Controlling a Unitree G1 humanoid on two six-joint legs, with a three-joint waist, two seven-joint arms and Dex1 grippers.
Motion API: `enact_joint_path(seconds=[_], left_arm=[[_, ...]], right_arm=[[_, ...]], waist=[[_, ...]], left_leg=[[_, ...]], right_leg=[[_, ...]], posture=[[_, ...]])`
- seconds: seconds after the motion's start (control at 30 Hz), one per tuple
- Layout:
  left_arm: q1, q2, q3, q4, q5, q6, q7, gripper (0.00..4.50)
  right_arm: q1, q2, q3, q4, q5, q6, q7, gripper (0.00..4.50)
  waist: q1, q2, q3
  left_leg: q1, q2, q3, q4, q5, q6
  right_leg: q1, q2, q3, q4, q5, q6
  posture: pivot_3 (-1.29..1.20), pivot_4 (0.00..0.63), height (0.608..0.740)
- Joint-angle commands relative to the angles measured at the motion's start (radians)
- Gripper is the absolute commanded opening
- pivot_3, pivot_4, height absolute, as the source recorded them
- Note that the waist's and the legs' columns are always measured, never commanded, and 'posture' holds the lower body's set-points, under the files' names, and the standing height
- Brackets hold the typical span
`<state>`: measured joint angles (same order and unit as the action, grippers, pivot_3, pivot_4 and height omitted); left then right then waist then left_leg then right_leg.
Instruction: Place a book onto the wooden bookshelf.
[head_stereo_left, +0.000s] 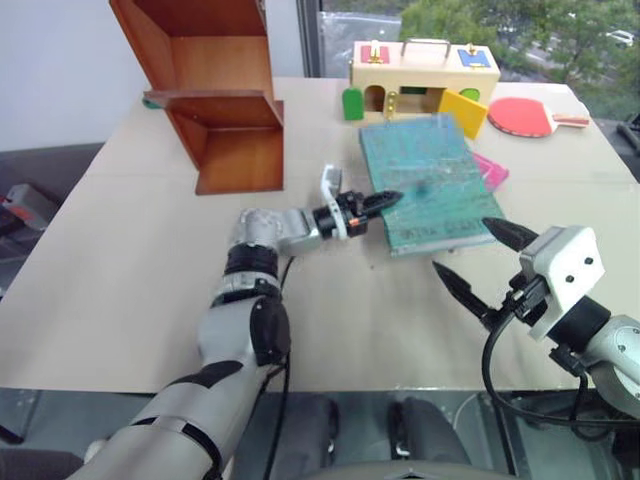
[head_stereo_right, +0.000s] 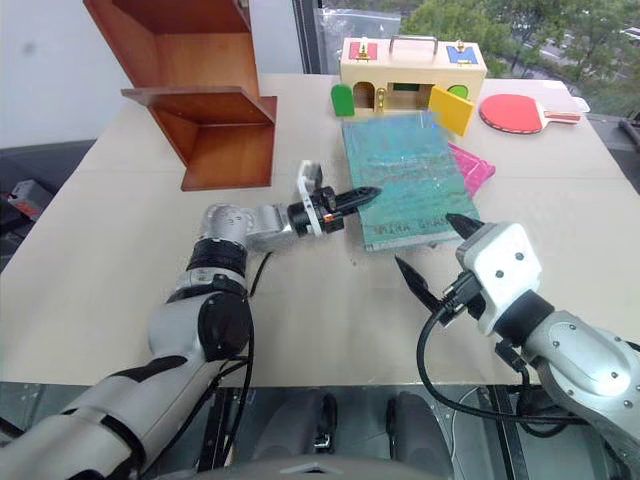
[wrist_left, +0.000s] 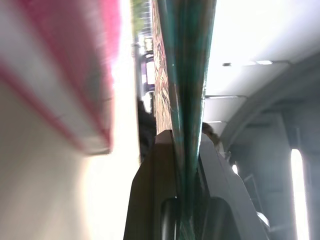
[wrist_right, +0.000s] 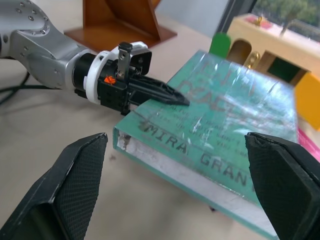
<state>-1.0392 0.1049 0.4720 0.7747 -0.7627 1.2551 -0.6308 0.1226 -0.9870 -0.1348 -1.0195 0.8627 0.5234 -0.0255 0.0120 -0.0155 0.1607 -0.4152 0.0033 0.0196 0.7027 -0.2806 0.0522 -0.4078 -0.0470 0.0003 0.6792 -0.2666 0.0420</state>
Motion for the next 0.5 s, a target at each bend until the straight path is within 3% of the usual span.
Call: enact_joint_path(seconds=[0.03,0.13,0.23,0.5], left_arm=[[0.008,0.035,-0.127,-0.298,-0.004,-0.078,-0.096,0.02],[0.051,0.112,-0.323,-0.521,0.094,-0.265,-0.248,0.02],[0.075,0.223,-0.503,-0.652,0.305,-0.666,-0.400,0.02],[-0.073,0.344,-0.518,-0.574,0.534,-1.213,-0.418,0.02]], right_arm=[[-0.038,0.031,-0.008,-0.009,-0.027,0.013,0.039,4.50],[-0.071,0.059,0.003,0.013,-0.047,0.023,0.073,4.50],[-0.094,0.087,0.000,0.048,-0.064,0.017,0.121,4.50],[-0.133,0.135,0.007,0.122,-0.119,0.008,0.242,4.50]], waist=[[0.001,0.000,0.000],[0.002,0.001,0.000],[0.003,0.001,0.000],[0.002,0.001,0.000]], left_leg=[[0.000,0.000,0.000,0.000,0.000,0.000],[0.000,0.000,0.000,0.000,0.000,0.000],[0.001,0.000,0.001,0.000,0.000,0.000],[0.000,0.000,0.001,0.000,0.000,0.000]], right_leg=[[0.000,0.000,0.000,0.000,0.000,0.000],[0.000,-0.001,0.001,0.000,0.000,0.000],[0.000,-0.002,0.001,-0.001,0.000,0.000],[0.000,0.000,0.001,-0.001,0.000,-0.001]], posture=[[0.00,0.150,0.740],[0.00,0.150,0.740],[0.00,0.150,0.740],[0.00,0.150,0.740]])
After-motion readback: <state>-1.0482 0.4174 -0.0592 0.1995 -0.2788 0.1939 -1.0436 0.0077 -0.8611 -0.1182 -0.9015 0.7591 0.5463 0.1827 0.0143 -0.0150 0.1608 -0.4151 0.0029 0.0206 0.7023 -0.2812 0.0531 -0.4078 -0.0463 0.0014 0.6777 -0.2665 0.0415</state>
